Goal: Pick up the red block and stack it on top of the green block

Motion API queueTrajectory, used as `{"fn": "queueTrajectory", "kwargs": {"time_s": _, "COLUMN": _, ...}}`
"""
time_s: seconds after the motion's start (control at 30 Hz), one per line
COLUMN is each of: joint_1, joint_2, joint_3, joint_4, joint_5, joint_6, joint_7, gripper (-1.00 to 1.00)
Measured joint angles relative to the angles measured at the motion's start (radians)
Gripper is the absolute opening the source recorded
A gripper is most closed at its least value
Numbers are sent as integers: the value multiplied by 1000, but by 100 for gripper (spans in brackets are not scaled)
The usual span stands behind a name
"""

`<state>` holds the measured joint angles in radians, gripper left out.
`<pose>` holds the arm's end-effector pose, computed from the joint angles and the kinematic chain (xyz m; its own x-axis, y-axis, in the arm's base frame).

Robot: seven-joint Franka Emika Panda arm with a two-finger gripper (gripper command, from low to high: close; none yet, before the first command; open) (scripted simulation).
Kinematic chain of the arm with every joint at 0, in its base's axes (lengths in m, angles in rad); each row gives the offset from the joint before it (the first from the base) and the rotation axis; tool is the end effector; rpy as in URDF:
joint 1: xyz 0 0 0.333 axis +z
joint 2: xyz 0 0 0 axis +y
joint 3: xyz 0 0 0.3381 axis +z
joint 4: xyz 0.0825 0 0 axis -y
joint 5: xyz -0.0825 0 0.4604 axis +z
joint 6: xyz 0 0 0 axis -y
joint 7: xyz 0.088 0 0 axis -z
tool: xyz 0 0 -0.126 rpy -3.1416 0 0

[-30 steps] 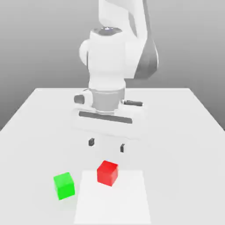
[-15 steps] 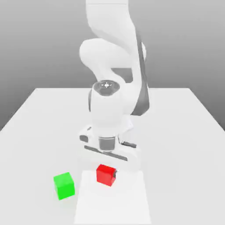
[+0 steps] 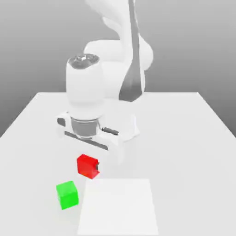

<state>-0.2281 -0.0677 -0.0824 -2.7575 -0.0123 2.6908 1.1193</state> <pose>0.4029 -0.1279 0.1717 0.1517 -0.9884 0.0002 -0.9884 -0.1517 -0.0008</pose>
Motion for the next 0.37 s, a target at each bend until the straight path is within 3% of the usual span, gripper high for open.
{"fn": "queueTrajectory", "kwargs": {"time_s": 0.1, "joint_1": -38, "joint_2": 41, "joint_3": -23, "joint_4": 43, "joint_5": 7, "joint_6": -2, "joint_7": -24, "gripper": -100}}
{"fn": "queueTrajectory", "kwargs": {"time_s": 0.23, "joint_1": -53, "joint_2": 175, "joint_3": -2, "joint_4": 56, "joint_5": 39, "joint_6": 118, "joint_7": -50, "gripper": -100}}
{"fn": "queueTrajectory", "kwargs": {"time_s": 0.27, "joint_1": -56, "joint_2": 205, "joint_3": 4, "joint_4": 57, "joint_5": 48, "joint_6": 147, "joint_7": -56, "gripper": 100}}
{"fn": "queueTrajectory", "kwargs": {"time_s": 0.37, "joint_1": -56, "joint_2": 205, "joint_3": 4, "joint_4": 57, "joint_5": 48, "joint_6": 147, "joint_7": -56, "gripper": 100}}
